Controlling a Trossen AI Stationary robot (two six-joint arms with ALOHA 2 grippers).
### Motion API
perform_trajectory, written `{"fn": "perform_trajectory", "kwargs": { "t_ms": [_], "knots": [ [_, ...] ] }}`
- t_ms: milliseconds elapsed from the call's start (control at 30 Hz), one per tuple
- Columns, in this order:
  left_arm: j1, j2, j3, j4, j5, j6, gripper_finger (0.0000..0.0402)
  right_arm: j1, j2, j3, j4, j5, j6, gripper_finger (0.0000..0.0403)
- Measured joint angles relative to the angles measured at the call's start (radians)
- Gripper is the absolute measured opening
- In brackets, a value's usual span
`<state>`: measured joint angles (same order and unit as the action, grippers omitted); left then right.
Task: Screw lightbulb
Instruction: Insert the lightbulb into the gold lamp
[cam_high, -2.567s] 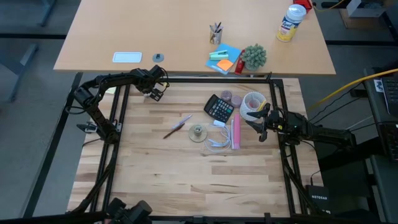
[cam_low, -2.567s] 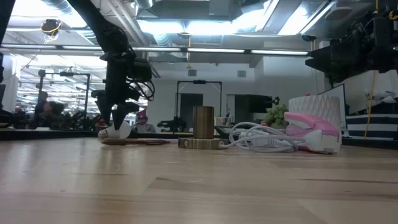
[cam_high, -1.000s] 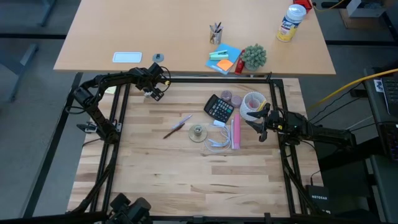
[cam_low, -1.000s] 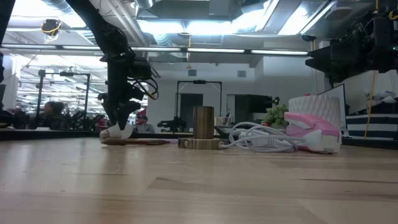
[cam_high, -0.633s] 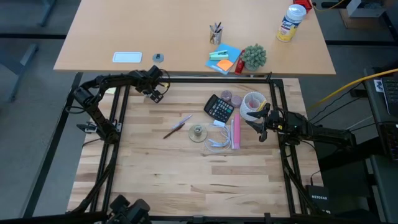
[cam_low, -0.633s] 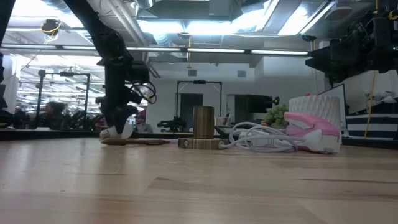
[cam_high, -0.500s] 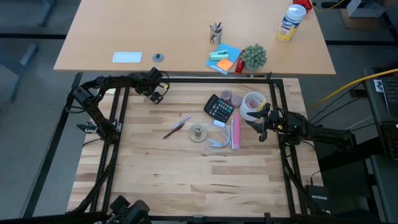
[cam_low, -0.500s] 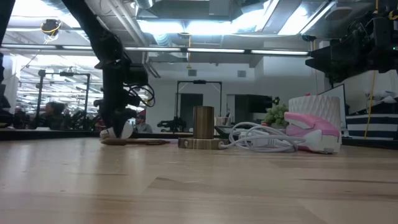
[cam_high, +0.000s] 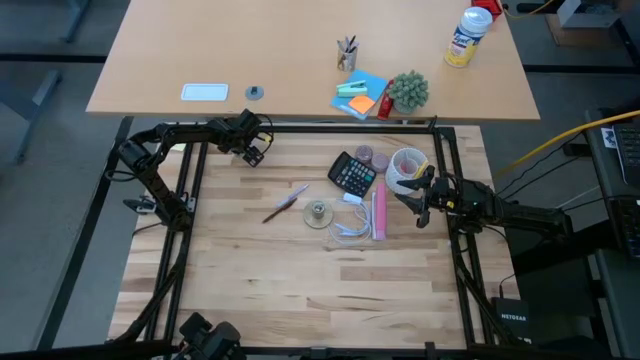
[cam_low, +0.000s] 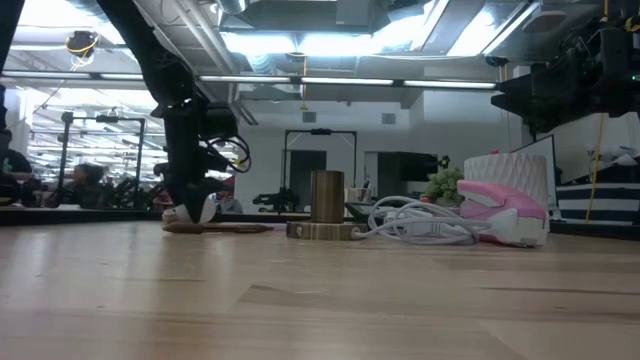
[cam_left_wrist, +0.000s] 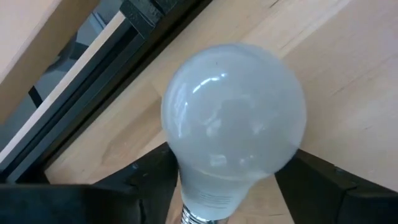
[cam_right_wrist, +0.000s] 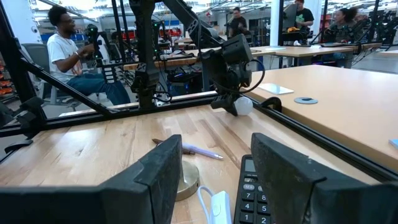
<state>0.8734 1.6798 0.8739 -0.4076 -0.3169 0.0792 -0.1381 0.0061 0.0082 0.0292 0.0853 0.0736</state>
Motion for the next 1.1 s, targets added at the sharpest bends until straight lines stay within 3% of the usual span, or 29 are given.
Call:
{"fn": "perform_trajectory", "kwargs": {
  "t_ms": [333,1100],
  "knots": [
    [-0.016,0.000,0.000,0.000,-0.001,-0.100,0.0149,0.000,0.000,0.000,0.000,0.000,0.000,0.0198],
    [-0.122,0.000,0.000,0.010,0.003,-0.353,0.0160,0.000,0.000,0.000,0.000,0.000,0.000,0.0198]
  ]
}}
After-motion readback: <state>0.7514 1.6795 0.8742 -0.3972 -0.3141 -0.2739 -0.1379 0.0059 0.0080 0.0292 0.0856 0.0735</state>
